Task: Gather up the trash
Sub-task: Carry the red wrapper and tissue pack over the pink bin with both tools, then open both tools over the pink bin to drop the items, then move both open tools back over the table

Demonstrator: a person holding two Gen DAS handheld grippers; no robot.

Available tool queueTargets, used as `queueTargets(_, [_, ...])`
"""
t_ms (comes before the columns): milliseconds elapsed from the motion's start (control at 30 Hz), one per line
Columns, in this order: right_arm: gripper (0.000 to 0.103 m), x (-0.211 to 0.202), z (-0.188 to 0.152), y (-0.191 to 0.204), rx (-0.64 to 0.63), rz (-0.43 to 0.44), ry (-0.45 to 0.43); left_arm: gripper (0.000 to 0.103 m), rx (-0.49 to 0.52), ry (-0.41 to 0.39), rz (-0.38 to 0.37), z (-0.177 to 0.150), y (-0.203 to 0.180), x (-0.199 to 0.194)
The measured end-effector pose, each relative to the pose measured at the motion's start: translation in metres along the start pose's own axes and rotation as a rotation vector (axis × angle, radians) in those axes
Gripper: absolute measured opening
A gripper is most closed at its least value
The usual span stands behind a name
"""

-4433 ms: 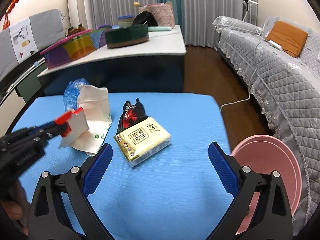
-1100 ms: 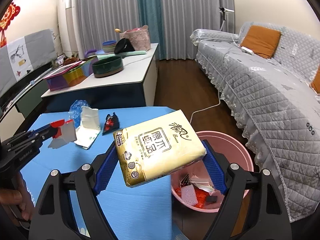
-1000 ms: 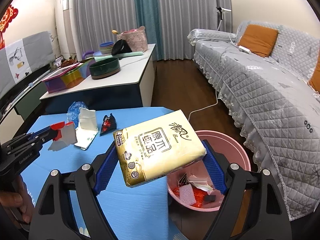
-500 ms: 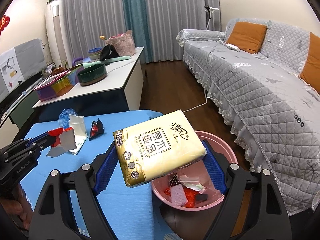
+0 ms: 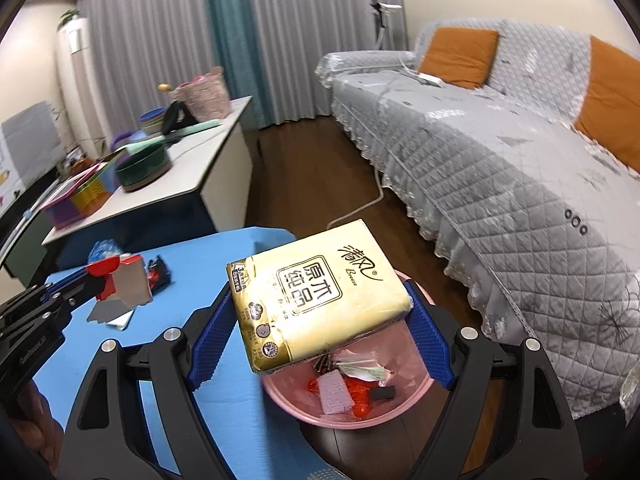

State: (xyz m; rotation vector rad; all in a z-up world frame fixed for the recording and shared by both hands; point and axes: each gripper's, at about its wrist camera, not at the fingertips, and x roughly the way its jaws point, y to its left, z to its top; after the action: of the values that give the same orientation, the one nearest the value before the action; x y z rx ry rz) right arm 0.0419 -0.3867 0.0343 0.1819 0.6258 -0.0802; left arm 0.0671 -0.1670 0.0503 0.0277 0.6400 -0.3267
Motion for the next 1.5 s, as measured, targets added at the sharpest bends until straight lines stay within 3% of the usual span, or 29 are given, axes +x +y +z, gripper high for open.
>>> queueTargets(467, [0.08,0.03,0.007,-0.031,0.02,-0.07,0.018,0.012,0.014,0.014,-0.138,0.033,-0.041,0.054])
queueTargets(967, [0.08,0.054,-0.002,-0.046,0.013,-0.085,0.079,0.013,0.017,0.089,-0.242,0.037,-0.068,0.111])
queueTargets(1067, [0.082,0.06,-0.004,-0.043,-0.006,-0.08,0.105,0.024,0.013,0.132,-0.265,0.035,-0.07,0.12])
queueTargets(1100, [0.083,0.062,-0.005,-0.041,-0.018,-0.089,0.114,0.035,0.007,0.132,-0.263,0.035,-0.069,0.121])
queueTargets(1133, [0.084,0.064,-0.006,-0.04,-0.027,-0.095,0.117,0.038,-0.002,0.125,-0.262,0.035,-0.067,0.12])
queueTargets(1500, [0.089,0.059,-0.004,-0.029,-0.053,-0.096,0.1,0.038,-0.022,0.103,-0.225,0.035,-0.041,0.094])
